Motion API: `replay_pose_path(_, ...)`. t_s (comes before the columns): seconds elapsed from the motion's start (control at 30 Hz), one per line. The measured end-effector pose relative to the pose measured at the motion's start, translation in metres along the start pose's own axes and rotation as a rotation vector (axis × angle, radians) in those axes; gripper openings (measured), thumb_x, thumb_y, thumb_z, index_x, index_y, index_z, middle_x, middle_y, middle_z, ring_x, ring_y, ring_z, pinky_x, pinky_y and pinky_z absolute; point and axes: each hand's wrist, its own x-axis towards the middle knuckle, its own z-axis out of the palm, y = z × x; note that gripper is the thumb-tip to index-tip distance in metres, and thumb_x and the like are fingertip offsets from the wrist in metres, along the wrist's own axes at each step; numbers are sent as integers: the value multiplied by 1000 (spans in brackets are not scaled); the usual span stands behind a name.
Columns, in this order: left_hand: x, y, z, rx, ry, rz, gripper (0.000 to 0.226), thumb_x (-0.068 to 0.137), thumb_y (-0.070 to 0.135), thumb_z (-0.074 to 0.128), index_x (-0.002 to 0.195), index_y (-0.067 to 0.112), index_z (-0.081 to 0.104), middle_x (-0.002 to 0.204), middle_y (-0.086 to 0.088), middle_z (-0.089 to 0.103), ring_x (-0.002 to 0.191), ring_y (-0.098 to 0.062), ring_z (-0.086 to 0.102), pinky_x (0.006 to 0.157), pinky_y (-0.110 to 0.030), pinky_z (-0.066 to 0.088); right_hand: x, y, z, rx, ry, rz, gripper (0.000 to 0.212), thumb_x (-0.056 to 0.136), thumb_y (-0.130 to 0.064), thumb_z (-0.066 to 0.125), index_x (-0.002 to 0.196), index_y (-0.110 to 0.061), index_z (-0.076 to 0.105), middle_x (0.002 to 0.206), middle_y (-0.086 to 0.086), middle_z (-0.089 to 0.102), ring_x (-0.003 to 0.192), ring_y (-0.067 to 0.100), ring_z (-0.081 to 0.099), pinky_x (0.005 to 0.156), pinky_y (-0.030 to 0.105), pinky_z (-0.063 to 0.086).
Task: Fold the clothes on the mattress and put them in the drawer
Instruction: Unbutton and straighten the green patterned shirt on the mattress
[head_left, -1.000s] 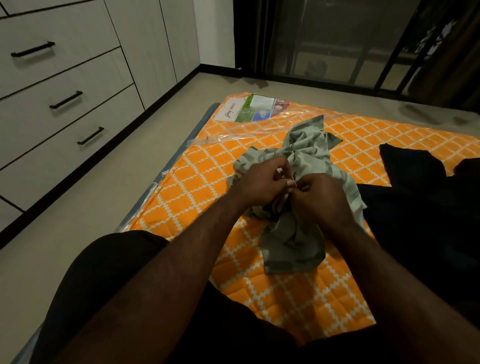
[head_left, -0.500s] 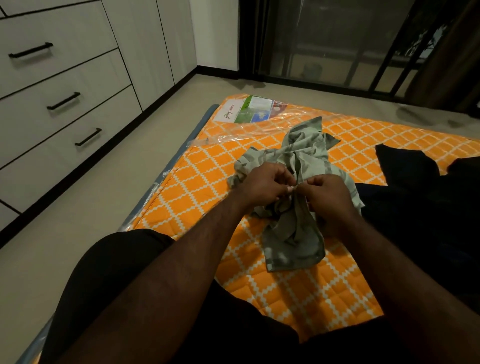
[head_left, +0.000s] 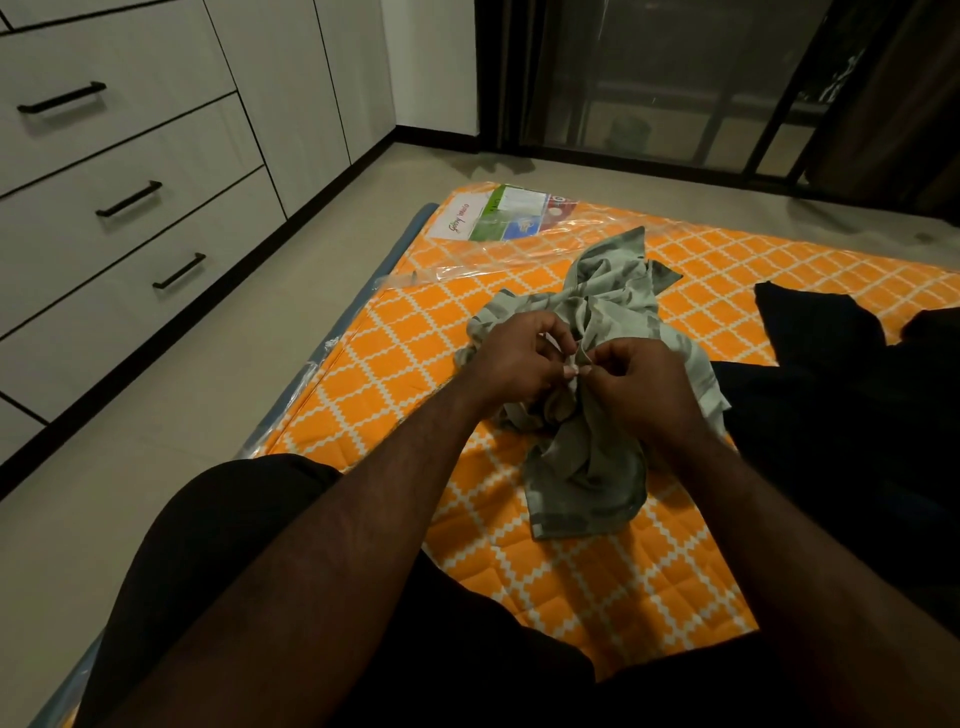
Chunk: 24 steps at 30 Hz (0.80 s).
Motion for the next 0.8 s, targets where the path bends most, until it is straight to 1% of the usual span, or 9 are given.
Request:
replay_pose_path(0.2, -3, 1, 1, -48, 37, 0, 21, 86, 3, 77, 98, 12, 64, 76, -7, 74, 68, -18, 72, 65, -43, 59, 1, 3, 1, 49, -14, -1, 8, 92, -18, 74, 92, -13, 79, 80, -2, 74, 76, 11, 70, 67, 33, 57)
replay_pose_path(0.3, -5, 0, 1, -82, 36, 14, 24, 87, 5, 77, 105, 15, 65, 78, -11, 75, 73, -27, 74, 67, -49, 60, 1, 4, 0, 43, -10, -22, 9, 90, -19, 77, 97, -13, 79, 86, -4, 74, 80, 7, 69, 68, 27, 55)
replay_pose_path(0.37, -4, 0, -1, -40, -16, 75, 39, 89, 5, 74, 122, 23, 63, 80, -4, 73, 76, -25, 75, 69, -49, 60, 0, 4, -1, 39, -2, -37, 12, 88, -18, 79, 99, -14, 77, 87, -7, 72, 82, 0, 66, 69, 21, 53)
replay_pose_path(0.43, -1, -1, -4, 76, -88, 174, 61, 92, 6, 71, 143, 34, 53, 83, 6, 70, 75, -19, 74, 70, -40, 63, 0, 4, -2, 11, -6, -58, 15, 87, -15, 81, 101, -13, 77, 87, -9, 69, 80, -7, 61, 69, 13, 49)
replay_pose_path(0.5, 1, -3, -4, 168, -126, 224, 69, 93, 8, 69, 149, 42, 44, 80, 0, 71, 74, -17, 72, 70, -36, 62, 0, 4, -2, -27, -16, -79, 17, 86, -14, 81, 102, -10, 77, 85, -9, 66, 76, -11, 57, 65, 3, 43)
replay_pose_path(0.57, 3, -5, -2, 218, -117, 230, 60, 94, 10, 69, 144, 38, 52, 81, -5, 72, 74, -16, 70, 71, -33, 60, 0, 4, -2, -52, -11, -92, 17, 85, -14, 82, 101, -9, 78, 84, -7, 68, 73, -12, 55, 62, 0, 42)
replay_pose_path(0.67, 5, -5, 1, 301, -39, 213, 33, 91, 14, 73, 122, 26, 72, 85, 9, 70, 77, -2, 64, 73, -21, 55, 0, 5, -1, -96, 18, -84, 10, 85, -18, 83, 93, -13, 79, 78, -7, 68, 69, -9, 56, 58, 3, 41)
replay_pose_path(0.73, 8, -8, 2, 331, 12, 214, 18, 89, 18, 76, 105, 22, 77, 93, 9, 73, 85, -3, 66, 78, -27, 57, 0, 5, 0, -122, 45, -75, 8, 85, -24, 82, 86, -16, 79, 75, -8, 69, 69, -2, 62, 57, 8, 40)
replay_pose_path(0.8, 10, -10, 3, 325, 45, 209, 11, 87, 19, 77, 98, 21, 77, 94, 6, 75, 87, -7, 67, 77, -28, 56, 0, 4, 0, -111, 67, -56, 9, 85, -26, 83, 86, -17, 80, 78, -5, 73, 72, 5, 67, 61, 17, 46)
